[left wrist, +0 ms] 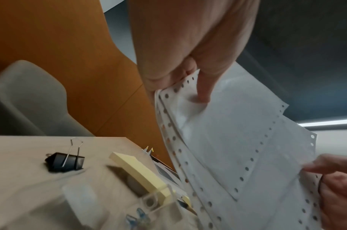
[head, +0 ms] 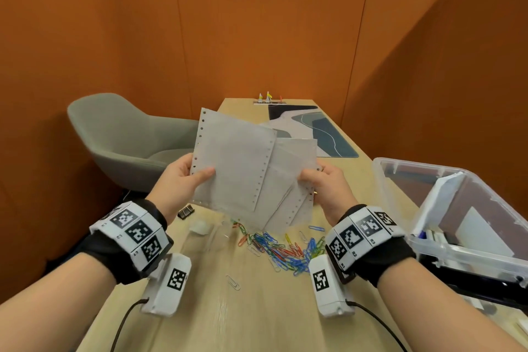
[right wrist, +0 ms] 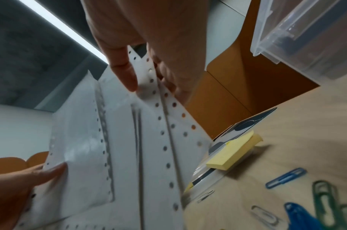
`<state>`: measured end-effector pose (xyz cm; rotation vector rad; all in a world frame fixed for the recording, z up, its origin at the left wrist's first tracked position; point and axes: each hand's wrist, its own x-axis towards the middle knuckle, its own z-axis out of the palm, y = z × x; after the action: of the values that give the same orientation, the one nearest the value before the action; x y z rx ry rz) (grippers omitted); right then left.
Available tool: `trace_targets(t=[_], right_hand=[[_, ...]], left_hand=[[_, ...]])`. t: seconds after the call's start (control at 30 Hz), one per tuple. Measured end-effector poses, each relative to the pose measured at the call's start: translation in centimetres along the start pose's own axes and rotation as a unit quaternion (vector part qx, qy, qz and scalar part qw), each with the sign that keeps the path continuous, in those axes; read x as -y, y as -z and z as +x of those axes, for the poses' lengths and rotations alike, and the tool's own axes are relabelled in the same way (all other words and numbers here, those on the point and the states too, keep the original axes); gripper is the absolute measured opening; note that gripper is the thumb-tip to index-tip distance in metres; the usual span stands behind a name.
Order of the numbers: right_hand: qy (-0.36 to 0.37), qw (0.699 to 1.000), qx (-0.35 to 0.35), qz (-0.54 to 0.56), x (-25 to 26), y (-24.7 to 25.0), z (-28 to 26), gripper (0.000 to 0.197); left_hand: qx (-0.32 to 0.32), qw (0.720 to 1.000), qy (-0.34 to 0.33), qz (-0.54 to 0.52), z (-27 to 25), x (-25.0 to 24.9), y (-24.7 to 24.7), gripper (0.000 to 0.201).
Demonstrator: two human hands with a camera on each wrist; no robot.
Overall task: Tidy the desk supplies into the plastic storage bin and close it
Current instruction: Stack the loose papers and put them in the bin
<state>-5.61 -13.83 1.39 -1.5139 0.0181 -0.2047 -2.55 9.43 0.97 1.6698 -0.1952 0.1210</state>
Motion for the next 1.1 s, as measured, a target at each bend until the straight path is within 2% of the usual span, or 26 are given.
trace_targets(t=[0.17,0.4,0.53,0.67,0.77,0.9,1.1], right_hand=[[-0.015,1.0,0.002,0.01,-0.8,0.0,-0.1,0.025],[-0.007,0.999,0.023,-0.034,-0.8,0.1,-0.1,0.027],[0.0,1.0,-0.008,0.004,-0.9,0.2,0.2,0.032],[-0.016,0.996,-0.048,0.074,-1.0,0.4,0.6,0.032],[-0.026,0.995,-0.056,0.081,-1.3,0.3,0.5,0.031],[-0.022,0.996,-0.048,0.076,-1.6,0.1,0.4,0.024],[0.007,0.997,-0.045,0.058,-1.9,-0.1,0.1,0.015]], left_hand=[[-0.01,1.0,0.012,0.002,-0.5,1.1,-0.2,0.03],[-0.006,0.999,-0.021,0.024,-0.4,0.6,0.1,0.037],[-0.012,0.999,-0.027,0.027,-0.4,0.3,0.1,0.036],[-0.062,0.997,0.012,-0.038,-0.3,0.6,0.2,0.03],[-0.095,0.99,0.062,-0.085,-0.2,1.0,0.0,0.032],[-0.13,0.982,0.09,-0.105,-0.2,2.0,-1.0,0.032],[-0.109,0.983,0.09,-0.115,-0.9,2.1,-3.1,0.025]])
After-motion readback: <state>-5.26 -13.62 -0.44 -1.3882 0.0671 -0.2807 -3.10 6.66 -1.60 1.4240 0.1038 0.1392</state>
